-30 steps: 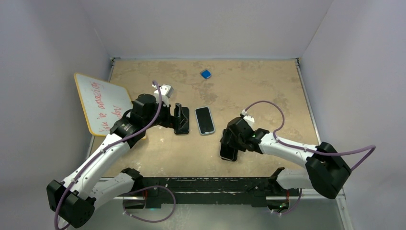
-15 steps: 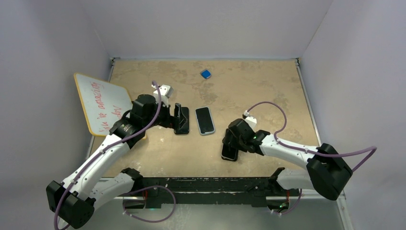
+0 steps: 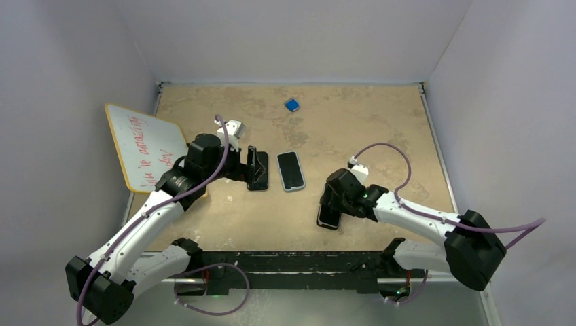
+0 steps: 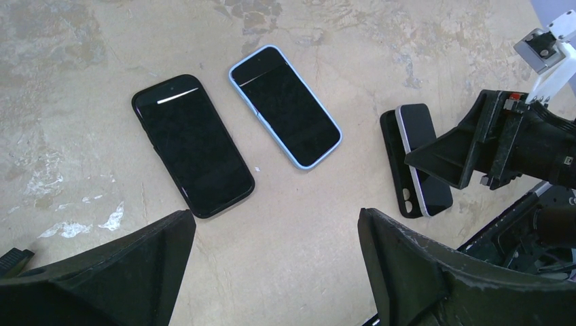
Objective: Put the phone into the phone case
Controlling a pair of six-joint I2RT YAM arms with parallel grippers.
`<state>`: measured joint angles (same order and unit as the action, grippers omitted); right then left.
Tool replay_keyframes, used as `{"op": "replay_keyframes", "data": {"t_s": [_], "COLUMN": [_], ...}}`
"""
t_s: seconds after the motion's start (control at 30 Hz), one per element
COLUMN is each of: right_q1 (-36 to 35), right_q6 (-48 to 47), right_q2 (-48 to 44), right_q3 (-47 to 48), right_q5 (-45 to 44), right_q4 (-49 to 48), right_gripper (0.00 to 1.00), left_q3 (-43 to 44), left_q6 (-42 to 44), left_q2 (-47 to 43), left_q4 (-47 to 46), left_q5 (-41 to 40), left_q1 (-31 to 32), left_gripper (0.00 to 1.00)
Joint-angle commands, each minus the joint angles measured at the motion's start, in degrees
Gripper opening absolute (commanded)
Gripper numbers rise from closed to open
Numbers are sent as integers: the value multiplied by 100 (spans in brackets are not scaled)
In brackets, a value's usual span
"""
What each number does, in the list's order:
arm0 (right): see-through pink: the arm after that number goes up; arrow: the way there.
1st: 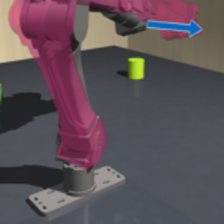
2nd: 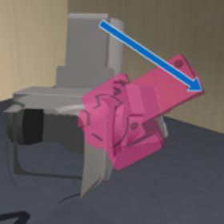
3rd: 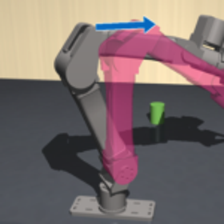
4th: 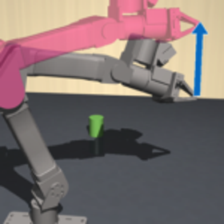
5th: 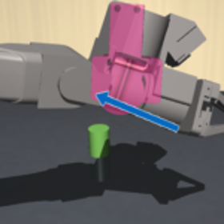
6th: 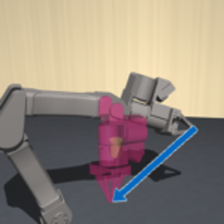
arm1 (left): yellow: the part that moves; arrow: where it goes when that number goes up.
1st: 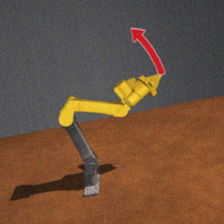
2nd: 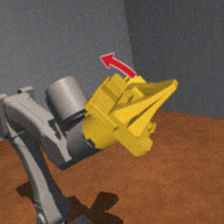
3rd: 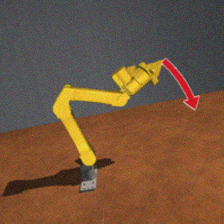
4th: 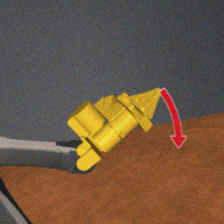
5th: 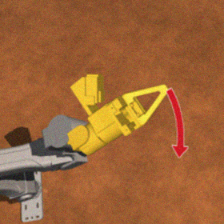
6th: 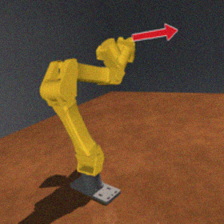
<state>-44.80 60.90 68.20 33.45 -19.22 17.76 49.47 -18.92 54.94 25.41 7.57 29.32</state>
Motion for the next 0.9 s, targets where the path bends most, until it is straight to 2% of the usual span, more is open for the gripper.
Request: {"op": "replay_keyframes", "data": {"t_s": [0.0,0.13,0.37,0.57,0.87], "right_q1": [-62,-115,-222,-317,-304], "right_q6": [-35,-35,90,243,178], "right_q2": [-147,8,412,517,241], "right_q3": [322,351,484,597,732], "right_q5": [-395,-423,-488,-589,-611], "right_q4": [244,247,265,470,906], "right_gripper": [46,47,59,82,81], "left_q3": [-18,-23,-21,-15,27], "left_q6": [-23,-24,-7,20,-206], "left_q2": [-56,-40,-45,-36,90], "left_q4": [-94,-107,-98,-89,-166], "left_q5": [-30,24,41,51,382], "left_q1": [-1,-6,-5,-6,-5], "left_gripper": [95,95,95,95,93]}}
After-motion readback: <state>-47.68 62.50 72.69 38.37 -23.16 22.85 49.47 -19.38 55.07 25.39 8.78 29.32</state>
